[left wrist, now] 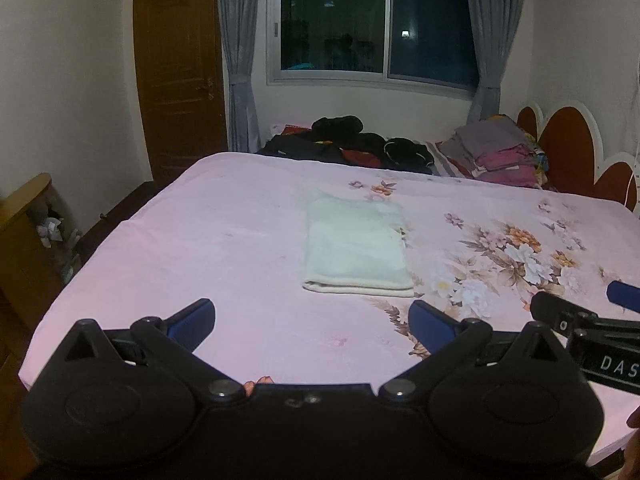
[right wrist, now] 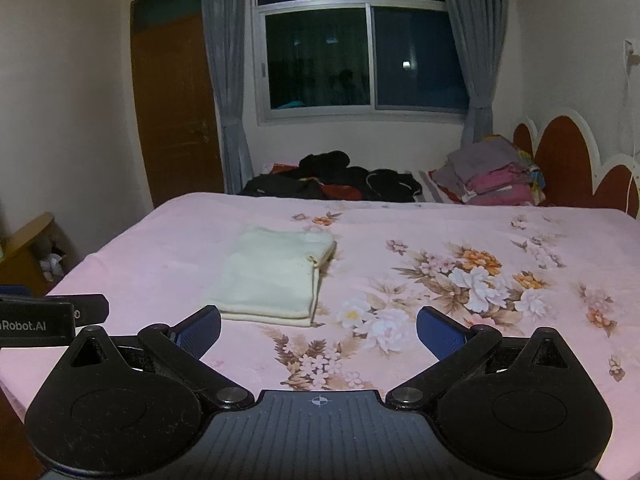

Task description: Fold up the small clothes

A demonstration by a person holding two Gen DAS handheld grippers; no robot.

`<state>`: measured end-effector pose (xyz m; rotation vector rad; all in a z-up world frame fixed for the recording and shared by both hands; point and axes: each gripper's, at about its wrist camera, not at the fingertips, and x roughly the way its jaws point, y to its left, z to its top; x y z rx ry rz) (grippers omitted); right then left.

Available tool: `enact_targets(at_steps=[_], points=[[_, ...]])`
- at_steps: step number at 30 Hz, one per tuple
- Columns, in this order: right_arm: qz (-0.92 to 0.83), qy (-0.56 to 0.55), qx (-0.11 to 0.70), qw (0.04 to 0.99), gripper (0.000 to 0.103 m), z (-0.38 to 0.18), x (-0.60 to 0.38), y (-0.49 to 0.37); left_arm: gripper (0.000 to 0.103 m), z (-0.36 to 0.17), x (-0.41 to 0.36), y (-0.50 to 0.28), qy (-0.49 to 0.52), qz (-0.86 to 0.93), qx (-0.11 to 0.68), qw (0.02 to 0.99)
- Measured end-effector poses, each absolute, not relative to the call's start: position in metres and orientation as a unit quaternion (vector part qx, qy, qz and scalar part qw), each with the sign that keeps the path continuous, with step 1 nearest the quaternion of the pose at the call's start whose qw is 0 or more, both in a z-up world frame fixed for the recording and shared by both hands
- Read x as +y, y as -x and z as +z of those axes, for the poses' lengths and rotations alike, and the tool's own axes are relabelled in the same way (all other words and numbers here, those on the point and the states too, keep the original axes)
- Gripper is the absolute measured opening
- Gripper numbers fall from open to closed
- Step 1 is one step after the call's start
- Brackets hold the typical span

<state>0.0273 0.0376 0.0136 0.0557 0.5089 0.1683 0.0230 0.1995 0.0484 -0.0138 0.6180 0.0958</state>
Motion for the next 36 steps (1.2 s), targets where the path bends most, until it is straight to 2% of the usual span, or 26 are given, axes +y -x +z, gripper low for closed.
enact_targets(at_steps=[36], points=[[0.097, -0.032, 0.243, 0.965, 0.103, 0.018, 0.045, -0.023, 0.103, 0.050, 0.209, -0.016, 0.009, 0.060, 0.307, 0.950]])
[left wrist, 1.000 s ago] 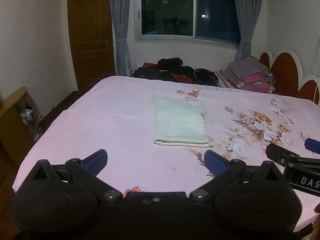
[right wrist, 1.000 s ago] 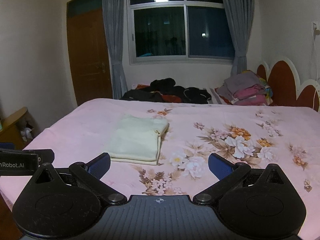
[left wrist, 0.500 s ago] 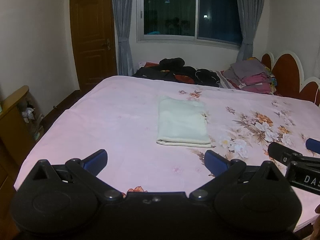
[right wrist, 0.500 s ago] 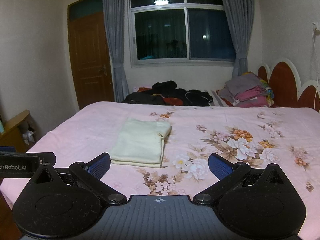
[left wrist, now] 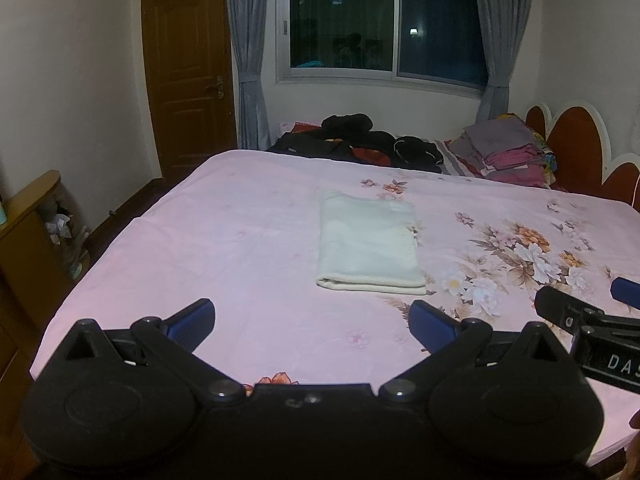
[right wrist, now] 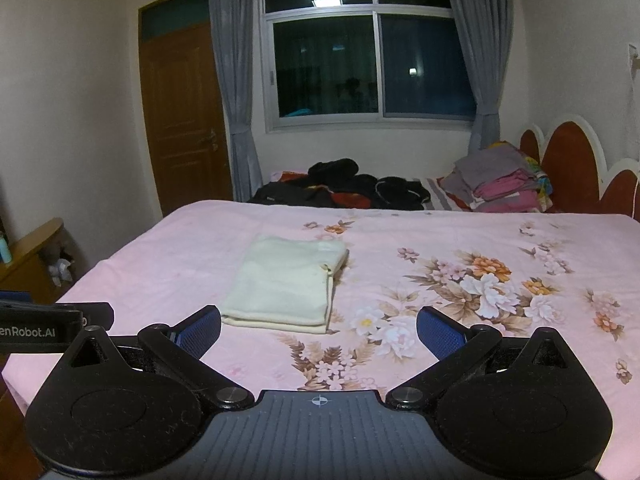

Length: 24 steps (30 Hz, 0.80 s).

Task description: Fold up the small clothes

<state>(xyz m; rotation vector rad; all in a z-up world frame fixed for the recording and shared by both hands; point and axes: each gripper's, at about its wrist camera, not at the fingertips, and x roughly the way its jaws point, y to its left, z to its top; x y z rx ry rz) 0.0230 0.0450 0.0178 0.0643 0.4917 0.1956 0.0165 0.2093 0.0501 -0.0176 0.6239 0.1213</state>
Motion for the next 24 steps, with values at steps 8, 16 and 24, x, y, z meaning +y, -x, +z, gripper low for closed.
enact_targets(at_steps=[8, 16, 24], points=[[0.097, -0.033, 0.245, 0.964, 0.103, 0.016, 0.045, -0.023, 0.103, 0.049, 0.209, -0.016, 0.009, 0.058, 0.309, 0.949], [0.097, -0.034, 0.249, 0.963, 0.103, 0.015, 0.048, -0.026, 0.103, 0.047, 0.213, -0.019, 0.011, 0.056, 0.316, 0.947], [0.097, -0.032, 0.257, 0.961, 0.103, 0.009, 0.050, -0.032, 0.103, 0.039, 0.218, -0.034, 0.012, 0.048, 0.333, 0.942]])
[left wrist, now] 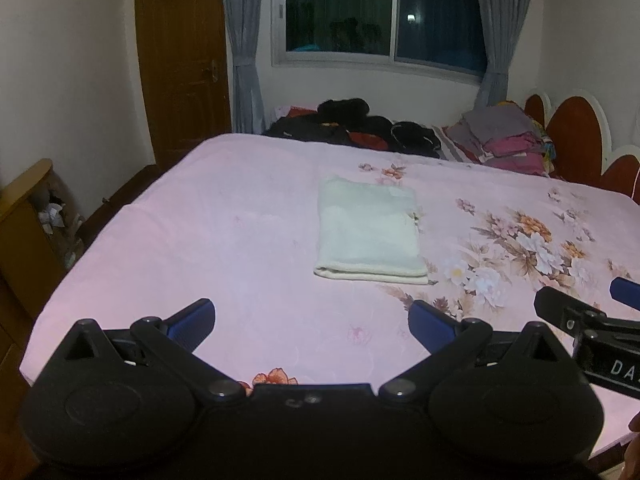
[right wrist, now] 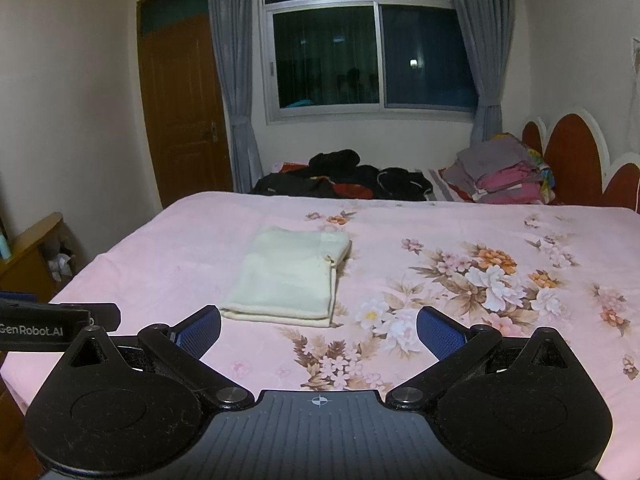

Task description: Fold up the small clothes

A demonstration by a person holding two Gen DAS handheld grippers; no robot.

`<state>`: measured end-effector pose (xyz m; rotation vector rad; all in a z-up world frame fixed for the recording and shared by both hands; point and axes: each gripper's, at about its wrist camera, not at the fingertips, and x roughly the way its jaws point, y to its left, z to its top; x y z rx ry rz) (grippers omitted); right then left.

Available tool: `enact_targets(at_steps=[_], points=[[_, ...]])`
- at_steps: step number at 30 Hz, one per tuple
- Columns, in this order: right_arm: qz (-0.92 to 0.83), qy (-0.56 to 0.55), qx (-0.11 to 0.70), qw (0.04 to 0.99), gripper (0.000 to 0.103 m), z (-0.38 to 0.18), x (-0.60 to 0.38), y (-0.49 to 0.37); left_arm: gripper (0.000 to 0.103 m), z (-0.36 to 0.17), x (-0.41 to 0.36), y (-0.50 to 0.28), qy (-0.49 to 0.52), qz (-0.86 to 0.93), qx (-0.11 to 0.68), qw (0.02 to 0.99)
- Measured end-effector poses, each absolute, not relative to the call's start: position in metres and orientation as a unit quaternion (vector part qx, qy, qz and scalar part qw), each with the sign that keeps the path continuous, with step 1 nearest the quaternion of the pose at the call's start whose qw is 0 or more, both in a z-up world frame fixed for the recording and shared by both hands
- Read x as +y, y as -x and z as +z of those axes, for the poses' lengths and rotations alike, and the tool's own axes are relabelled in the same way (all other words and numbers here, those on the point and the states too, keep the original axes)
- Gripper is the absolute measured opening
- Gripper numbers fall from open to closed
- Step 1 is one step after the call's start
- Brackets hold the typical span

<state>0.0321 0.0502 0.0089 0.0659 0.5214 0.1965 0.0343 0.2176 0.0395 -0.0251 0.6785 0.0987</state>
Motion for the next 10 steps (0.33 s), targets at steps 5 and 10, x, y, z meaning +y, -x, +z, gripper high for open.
enact_targets(at_steps=[5, 10], points=[[0.090, -0.037, 0.271, 0.958, 0.103, -0.001, 0.048, -0.044, 0.100, 0.031, 0.217, -0.051, 0.001, 0.040, 0.329, 0.943], [0.076, -0.041, 0.291, 0.953, 0.103, -0.014, 0.042, -0.062, 0.103, 0.019, 0.221, -0.085, -0.002, 0.047, 0.344, 0.938]])
